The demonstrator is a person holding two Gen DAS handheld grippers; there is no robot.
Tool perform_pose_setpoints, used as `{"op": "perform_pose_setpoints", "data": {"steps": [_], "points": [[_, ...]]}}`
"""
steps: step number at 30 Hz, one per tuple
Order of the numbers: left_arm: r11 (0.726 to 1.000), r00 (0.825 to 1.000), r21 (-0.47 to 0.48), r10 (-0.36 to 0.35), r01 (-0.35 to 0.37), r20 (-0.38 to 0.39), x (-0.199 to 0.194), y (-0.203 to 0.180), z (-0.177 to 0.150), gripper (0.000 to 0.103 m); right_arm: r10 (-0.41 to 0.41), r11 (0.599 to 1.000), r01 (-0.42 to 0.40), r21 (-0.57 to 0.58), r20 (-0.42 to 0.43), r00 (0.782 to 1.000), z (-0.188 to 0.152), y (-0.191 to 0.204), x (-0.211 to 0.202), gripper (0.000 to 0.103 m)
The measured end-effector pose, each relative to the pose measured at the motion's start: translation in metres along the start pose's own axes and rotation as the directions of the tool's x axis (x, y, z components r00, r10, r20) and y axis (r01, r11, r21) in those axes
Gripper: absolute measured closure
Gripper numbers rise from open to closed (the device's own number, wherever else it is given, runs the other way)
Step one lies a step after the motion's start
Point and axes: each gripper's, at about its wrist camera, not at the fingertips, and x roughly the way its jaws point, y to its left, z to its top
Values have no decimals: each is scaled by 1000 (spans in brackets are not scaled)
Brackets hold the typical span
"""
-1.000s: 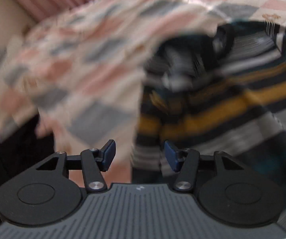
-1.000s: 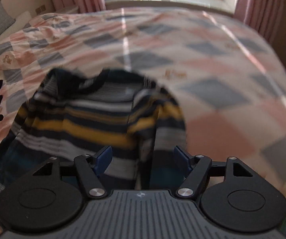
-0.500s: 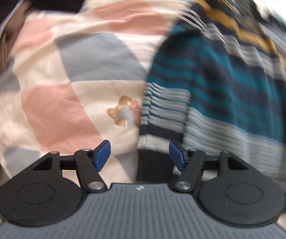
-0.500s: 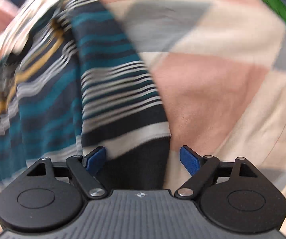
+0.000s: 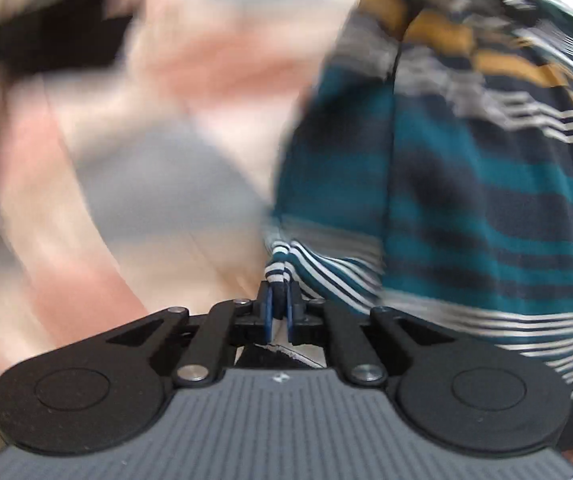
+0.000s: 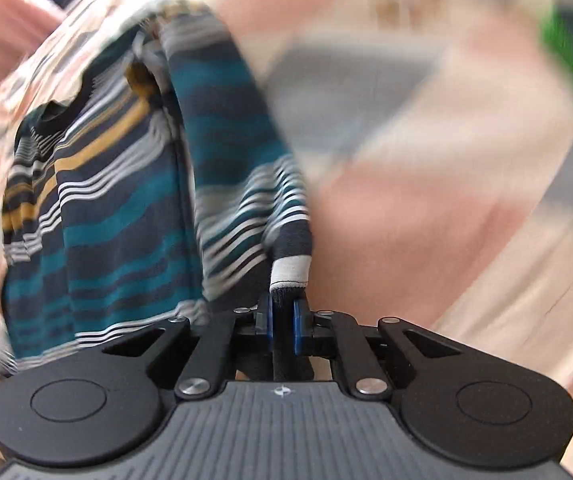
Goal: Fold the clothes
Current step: 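Lower the sweater onto the duvet and open both grippers at the hem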
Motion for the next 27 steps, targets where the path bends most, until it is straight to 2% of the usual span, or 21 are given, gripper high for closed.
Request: {"op": "perform_pose_setpoints", "data": {"steps": [1, 2, 3, 4, 5, 6, 7, 8, 9, 10, 11, 12, 13, 15, 17, 18, 19, 21, 24, 25, 27], "points": [[996, 997, 68, 48, -52, 68, -19, 9, 14, 98, -30, 999, 31, -34, 37, 999, 11, -4, -19, 95], [984, 983, 122, 109, -128, 144, -38, 23, 31, 98, -60, 996, 65, -56, 78, 995, 23, -9, -39, 95], [964, 959, 149, 183, -218, 218, -54, 38, 49, 97, -104, 991, 113, -67, 128, 986, 35, -16, -58, 95], [942, 927, 145, 256, -304, 275, -67, 56, 69, 97, -160, 981, 177, -80, 181, 970, 48, -23, -77, 95], [912, 885, 137, 326, -387, 331, -79, 73, 90, 97, -218, 965, 244, -92, 230, 948, 59, -28, -92, 95], [883, 846, 116, 387, -454, 368, -89, 90, 109, 95, -276, 943, 314, -106, 274, 921, 69, -32, -102, 93], [860, 818, 91, 437, -501, 373, -91, 103, 127, 92, -321, 925, 364, -105, 293, 901, 78, -38, -108, 90], [827, 787, 86, 489, -555, 376, -89, 110, 139, 84, -353, 916, 390, -90, 280, 893, 86, -46, -107, 63], [781, 749, 96, 547, -618, 374, -81, 112, 146, 69, -375, 912, 405, -69, 264, 889, 89, -53, -104, 42], [730, 712, 112, 601, -674, 363, -70, 112, 147, 65, -383, 914, 404, -39, 246, 890, 86, -59, -101, 43], [696, 693, 136, 635, -705, 340, -57, 110, 142, 64, -392, 915, 404, -10, 227, 892, 84, -65, -97, 44], [703, 713, 160, 634, -693, 301, -46, 108, 132, 64, -378, 924, 383, 20, 208, 902, 77, -69, -93, 42], [749, 763, 168, 596, -641, 251, -39, 107, 116, 64, -328, 944, 325, 48, 191, 925, 64, -72, -89, 41], [857, 868, 142, 478, -495, 135, -26, 101, 77, 64, -169, 983, 155, 104, 148, 974, 26, -74, -79, 35], [953, 955, 60, 298, -297, 3, -14, 91, 30, 65, 6, 985, -22, 172, 92, 996, -12, -72, -62, 35], [984, 983, -5, 178, -178, -52, -11, 83, 4, 66, 89, 973, -102, 209, 67, 994, -32, -67, -52, 35], [996, 994, -71, 55, -62, -95, -8, 73, -21, 66, 166, 955, -172, 241, 48, 985, -51, -62, -43, 35], [978, 982, -181, -132, 107, -134, -6, 54, -64, 66, 280, 915, -272, 297, 16, 960, -82, -50, -24, 36], [898, 939, -359, -317, 253, -133, 2, 38, -107, 66, 360, 881, -336, 335, -11, 933, -110, -33, -7, 36], [865, 924, -415, -362, 282, -126, 6, 35, -118, 66, 370, 876, -344, 338, -16, 929, -116, -27, -3, 36], [815, 909, -493, -404, 304, -107, 14, 32, -133, 65, 390, 860, -358, 364, -17, 921, -127, -23, 7, 36]]}}
